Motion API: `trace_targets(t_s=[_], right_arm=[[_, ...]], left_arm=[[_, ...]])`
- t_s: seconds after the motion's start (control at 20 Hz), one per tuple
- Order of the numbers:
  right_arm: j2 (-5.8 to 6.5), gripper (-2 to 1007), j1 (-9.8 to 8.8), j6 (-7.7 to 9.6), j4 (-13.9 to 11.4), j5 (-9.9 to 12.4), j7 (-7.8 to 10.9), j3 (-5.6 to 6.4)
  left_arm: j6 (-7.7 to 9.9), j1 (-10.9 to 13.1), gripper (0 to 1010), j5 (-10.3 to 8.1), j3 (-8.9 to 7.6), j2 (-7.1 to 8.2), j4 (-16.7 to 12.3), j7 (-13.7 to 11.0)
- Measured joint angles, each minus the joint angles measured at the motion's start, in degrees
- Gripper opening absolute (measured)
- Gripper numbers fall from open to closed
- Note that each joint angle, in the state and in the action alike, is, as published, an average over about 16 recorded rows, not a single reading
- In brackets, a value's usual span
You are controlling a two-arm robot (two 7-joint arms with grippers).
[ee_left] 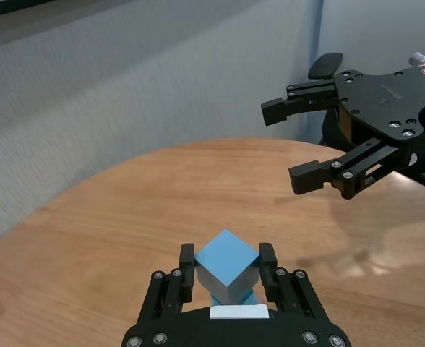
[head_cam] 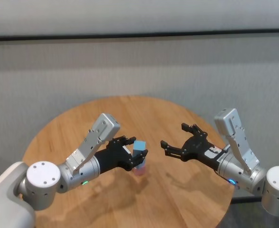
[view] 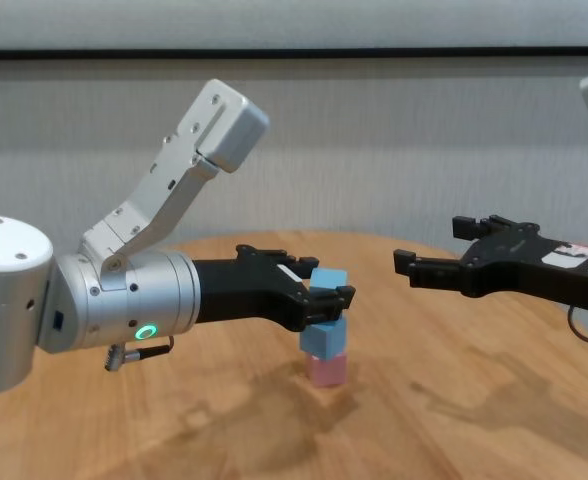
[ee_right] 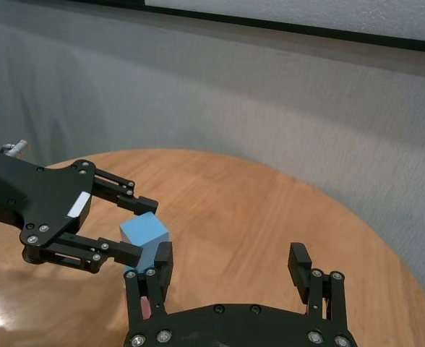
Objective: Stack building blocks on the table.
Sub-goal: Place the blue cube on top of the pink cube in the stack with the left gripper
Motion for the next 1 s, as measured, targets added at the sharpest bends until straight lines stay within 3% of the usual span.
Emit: trace_targets(t_s=[1.0], right_arm=[[0.0, 1005, 0.0, 0.0, 0.0, 0.0, 0.0, 0.0]], left_arm=[[0.65, 0.33, 590, 0.96, 0.15, 0.07, -0.34, 0.86]])
